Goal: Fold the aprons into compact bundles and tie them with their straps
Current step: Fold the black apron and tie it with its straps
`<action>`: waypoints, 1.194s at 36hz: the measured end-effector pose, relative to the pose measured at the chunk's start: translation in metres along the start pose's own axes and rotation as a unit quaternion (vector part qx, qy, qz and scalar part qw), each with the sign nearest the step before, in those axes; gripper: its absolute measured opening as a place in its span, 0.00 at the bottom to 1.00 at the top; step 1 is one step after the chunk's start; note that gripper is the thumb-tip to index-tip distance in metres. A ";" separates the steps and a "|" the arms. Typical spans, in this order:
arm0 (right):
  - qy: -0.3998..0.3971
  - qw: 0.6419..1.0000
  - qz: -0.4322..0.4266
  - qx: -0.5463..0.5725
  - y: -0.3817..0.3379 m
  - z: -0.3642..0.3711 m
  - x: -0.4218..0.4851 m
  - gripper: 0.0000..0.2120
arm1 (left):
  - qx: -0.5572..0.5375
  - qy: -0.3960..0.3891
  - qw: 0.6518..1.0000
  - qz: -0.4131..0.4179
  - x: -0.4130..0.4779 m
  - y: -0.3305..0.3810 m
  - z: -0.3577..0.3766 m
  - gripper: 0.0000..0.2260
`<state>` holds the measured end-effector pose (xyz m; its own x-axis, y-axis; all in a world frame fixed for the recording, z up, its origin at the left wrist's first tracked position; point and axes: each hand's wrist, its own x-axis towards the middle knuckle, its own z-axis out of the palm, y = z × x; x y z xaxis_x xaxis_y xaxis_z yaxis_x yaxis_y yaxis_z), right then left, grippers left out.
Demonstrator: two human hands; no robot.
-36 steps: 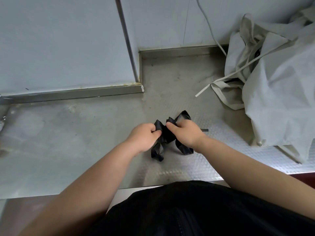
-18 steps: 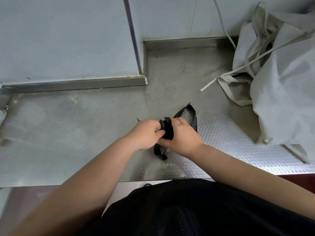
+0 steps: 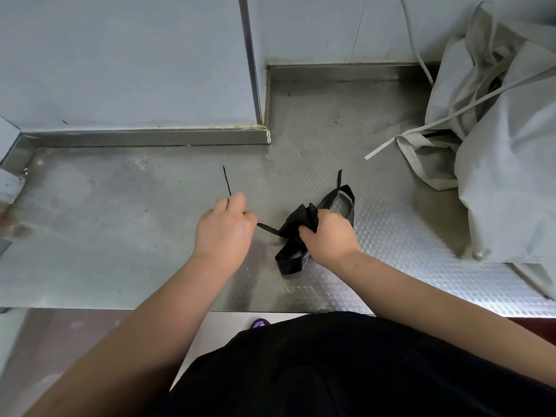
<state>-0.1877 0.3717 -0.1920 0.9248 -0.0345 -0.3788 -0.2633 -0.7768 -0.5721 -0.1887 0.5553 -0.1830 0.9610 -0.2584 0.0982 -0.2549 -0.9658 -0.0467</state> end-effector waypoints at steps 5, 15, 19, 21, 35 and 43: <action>0.009 1.000 -0.007 -0.010 -0.006 -0.005 0.003 0.08 | -0.294 -0.054 0.951 -0.079 0.002 0.006 -0.010 0.05; -0.014 0.996 -0.061 -0.057 -0.008 -0.001 0.000 0.12 | -0.691 -0.173 0.671 -0.204 -0.003 0.030 -0.015 0.09; -0.018 0.994 -0.097 -0.056 -0.006 0.003 -0.002 0.17 | -0.643 -0.153 0.732 -0.165 0.004 0.036 -0.014 0.09; -0.016 0.993 -0.105 -0.043 -0.005 0.005 -0.003 0.18 | -0.585 -0.147 0.786 -0.137 0.007 0.037 -0.011 0.12; -0.016 0.985 -0.147 0.090 -0.003 0.007 -0.010 0.22 | -0.312 0.171 0.932 -0.074 -0.003 0.058 0.024 0.11; -0.041 0.986 -0.148 0.069 -0.003 0.007 0.005 0.13 | -0.482 0.114 0.857 -0.139 -0.005 0.060 0.025 0.09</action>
<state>-0.1843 0.3784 -0.1966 0.9433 0.2358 -0.2336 -0.0249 -0.6515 -0.7583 -0.2058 0.4990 -0.2111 0.9811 0.0933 0.1694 -0.0951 -0.5298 0.8428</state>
